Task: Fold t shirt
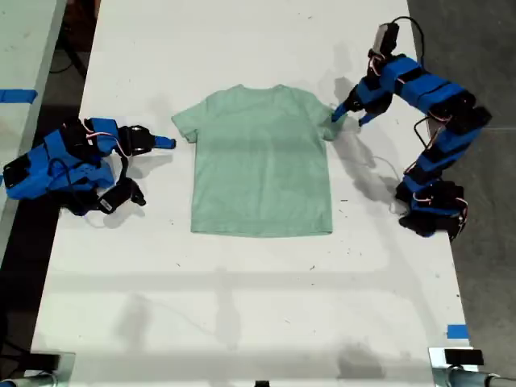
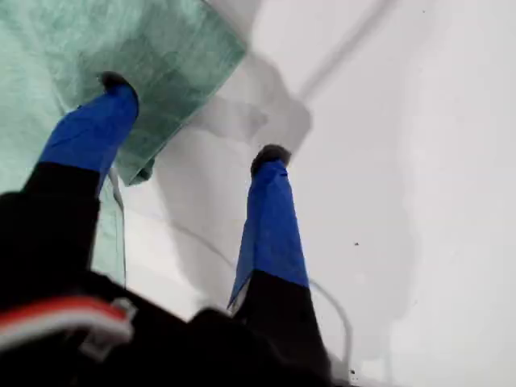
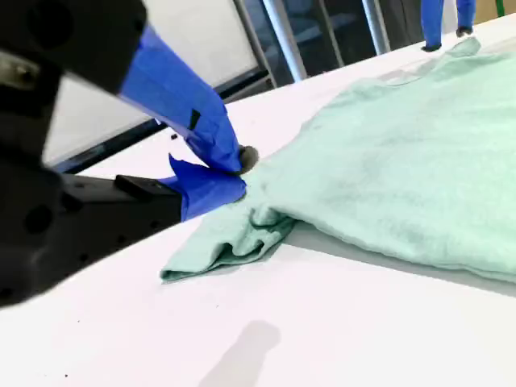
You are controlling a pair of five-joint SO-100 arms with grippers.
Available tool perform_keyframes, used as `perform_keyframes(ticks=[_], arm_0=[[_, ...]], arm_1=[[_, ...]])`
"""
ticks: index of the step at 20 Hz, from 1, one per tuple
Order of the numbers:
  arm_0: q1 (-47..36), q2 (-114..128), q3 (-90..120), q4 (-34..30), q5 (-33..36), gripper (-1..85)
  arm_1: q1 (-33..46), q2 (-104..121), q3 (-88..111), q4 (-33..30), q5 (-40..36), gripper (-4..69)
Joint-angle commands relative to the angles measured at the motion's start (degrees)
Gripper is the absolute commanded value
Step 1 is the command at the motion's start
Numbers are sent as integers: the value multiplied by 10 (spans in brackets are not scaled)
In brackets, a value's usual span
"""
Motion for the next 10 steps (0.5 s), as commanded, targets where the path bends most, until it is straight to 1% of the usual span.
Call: perform_keyframes(ticks=[1, 2, 6, 8, 9, 10], arm_0=[[9, 4, 22, 0, 3, -1], [9, 4, 22, 0, 3, -1], [9, 4, 22, 0, 3, -1], [9, 4, 22, 0, 3, -1], [9, 4, 22, 0, 3, -1], [9, 4, 22, 0, 3, -1]], arm_1=[[-16, -21, -45, -24, -5, 37], [-14, -25, -39, -24, -7, -2], [4, -7, -25, -4, -40, 0], [8, 21, -20, 5, -40, 0], [7, 33, -27, 13, -38, 8], [3, 38, -42, 24, -37, 85]])
